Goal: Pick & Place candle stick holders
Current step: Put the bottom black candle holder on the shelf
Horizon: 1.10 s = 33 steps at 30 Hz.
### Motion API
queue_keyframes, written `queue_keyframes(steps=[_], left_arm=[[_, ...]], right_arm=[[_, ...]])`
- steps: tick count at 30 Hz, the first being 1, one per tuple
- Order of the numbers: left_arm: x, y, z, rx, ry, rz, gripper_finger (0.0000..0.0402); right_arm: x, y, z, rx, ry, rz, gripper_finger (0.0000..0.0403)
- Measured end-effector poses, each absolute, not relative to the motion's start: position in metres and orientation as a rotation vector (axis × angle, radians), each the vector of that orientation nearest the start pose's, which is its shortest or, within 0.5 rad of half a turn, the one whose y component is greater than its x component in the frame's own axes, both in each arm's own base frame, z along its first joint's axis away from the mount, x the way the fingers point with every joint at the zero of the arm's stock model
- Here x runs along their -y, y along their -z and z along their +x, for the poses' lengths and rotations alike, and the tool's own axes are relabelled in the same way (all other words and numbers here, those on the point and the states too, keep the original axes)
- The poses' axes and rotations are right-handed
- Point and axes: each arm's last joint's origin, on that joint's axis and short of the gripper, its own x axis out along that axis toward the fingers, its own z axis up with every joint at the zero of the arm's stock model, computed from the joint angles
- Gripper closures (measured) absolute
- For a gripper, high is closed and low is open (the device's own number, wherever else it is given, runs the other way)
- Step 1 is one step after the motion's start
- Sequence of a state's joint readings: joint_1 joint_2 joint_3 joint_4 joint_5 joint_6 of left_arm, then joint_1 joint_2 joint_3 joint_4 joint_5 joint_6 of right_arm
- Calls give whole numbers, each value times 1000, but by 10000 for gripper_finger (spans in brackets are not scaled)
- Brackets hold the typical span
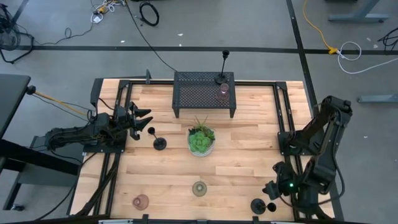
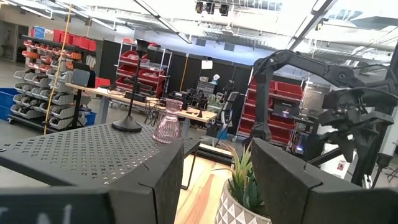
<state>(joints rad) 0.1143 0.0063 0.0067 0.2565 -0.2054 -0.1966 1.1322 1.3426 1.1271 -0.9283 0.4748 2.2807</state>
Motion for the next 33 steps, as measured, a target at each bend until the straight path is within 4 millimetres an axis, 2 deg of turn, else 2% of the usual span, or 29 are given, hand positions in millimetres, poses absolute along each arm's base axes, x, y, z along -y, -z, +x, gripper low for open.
queue_keyframes(steps=[4, 9, 15, 22, 25, 30, 33], left_arm=[[-17, -190, 93, 288, -292, -205, 211], [-17, -190, 93, 288, -292, -206, 211], [-17, -190, 93, 288, -292, -206, 211], [-17, -190, 93, 289, -292, -206, 211], [-17, -190, 93, 288, -292, -206, 211], [-17, -190, 93, 289, -292, -205, 211], [-17, -190, 93, 289, -292, -205, 211]], right_arm=[[-215, -287, 123, -948, 524, 1309, 239], [-215, -289, 126, -967, 542, 1395, 239], [-217, -287, 126, -1046, 688, 1565, 239], [-216, -284, 126, -1112, 753, 1621, 239], [-211, -273, 129, -1103, 745, 1713, 239], [-203, -245, 130, -1133, 582, 1946, 239], [-194, -225, 127, -1185, 566, 2051, 239]])
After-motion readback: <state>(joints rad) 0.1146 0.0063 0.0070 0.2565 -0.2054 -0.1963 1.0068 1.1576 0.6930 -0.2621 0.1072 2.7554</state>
